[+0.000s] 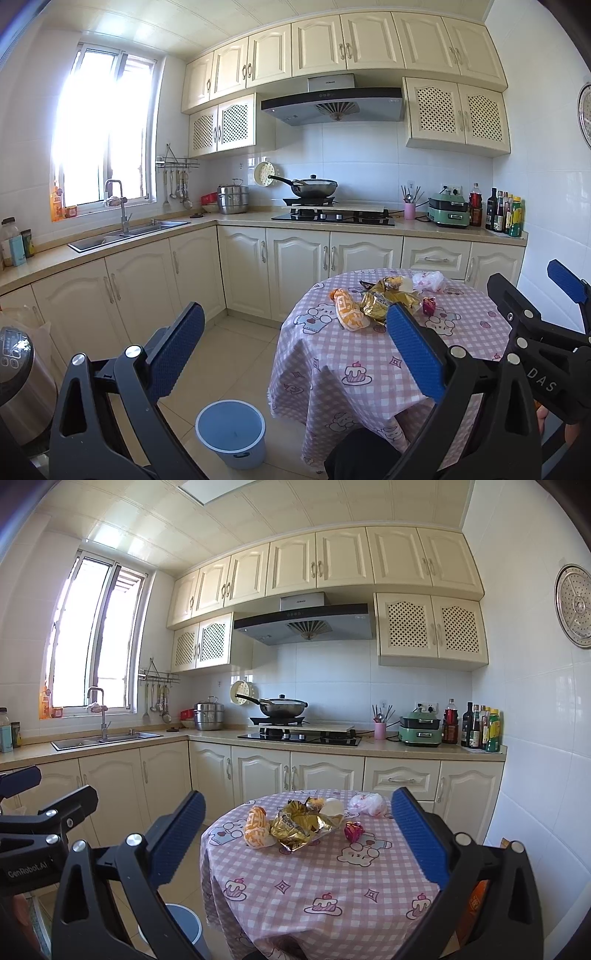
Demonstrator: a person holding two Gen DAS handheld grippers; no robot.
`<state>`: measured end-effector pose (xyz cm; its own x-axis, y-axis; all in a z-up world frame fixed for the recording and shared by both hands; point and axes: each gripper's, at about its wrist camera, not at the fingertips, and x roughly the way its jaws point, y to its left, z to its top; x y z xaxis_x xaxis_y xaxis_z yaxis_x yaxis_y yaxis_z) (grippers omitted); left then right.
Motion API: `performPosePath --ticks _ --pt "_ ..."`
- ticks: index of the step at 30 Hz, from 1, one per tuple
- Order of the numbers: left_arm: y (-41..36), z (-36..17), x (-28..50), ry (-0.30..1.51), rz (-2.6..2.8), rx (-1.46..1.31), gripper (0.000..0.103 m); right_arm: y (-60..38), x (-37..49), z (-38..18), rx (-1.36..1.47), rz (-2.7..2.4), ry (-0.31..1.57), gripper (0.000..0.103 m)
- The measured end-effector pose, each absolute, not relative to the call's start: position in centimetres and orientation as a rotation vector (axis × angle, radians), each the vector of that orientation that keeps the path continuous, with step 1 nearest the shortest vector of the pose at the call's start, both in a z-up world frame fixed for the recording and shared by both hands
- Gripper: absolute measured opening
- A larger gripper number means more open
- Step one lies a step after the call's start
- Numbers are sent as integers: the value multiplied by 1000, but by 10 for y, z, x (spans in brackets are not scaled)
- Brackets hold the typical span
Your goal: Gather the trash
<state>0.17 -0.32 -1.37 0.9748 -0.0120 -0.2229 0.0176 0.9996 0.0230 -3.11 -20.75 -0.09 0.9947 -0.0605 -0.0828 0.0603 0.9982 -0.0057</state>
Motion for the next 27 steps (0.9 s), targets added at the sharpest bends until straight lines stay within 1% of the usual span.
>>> performPosePath --ticks 27 --pt "-6 -13 1 230 -17 28 96 -206 -28 -5 -12 -56 91 99"
